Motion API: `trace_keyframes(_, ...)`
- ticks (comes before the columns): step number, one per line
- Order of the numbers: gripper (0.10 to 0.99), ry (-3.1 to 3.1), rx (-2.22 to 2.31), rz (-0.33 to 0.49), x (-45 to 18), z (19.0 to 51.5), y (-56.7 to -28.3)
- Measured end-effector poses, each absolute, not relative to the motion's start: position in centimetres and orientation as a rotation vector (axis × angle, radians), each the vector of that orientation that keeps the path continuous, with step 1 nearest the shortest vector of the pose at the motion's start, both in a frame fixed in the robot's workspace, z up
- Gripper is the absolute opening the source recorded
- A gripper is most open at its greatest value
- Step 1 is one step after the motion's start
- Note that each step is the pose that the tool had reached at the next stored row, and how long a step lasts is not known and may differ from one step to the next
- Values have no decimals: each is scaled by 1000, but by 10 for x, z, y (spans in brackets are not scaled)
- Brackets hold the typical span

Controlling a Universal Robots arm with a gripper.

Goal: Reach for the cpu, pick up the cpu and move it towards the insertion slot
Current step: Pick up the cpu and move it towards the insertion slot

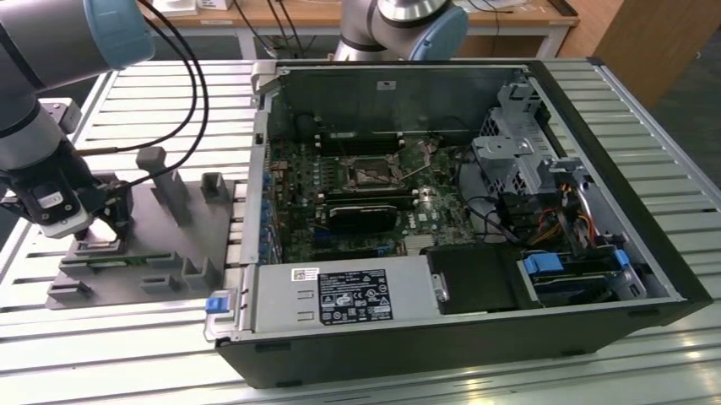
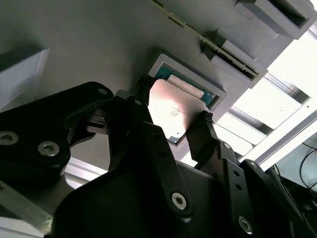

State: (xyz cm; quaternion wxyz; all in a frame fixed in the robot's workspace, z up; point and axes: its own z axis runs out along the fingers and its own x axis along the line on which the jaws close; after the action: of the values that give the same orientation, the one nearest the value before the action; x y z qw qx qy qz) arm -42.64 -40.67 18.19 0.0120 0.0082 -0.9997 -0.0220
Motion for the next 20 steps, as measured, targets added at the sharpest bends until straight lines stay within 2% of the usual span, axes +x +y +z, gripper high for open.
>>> trace_keyframes(1,545,-3117,26,-69,-426,182,-407)
trace_keyframes(20,545,-3117,26,-69,-426,198,-407)
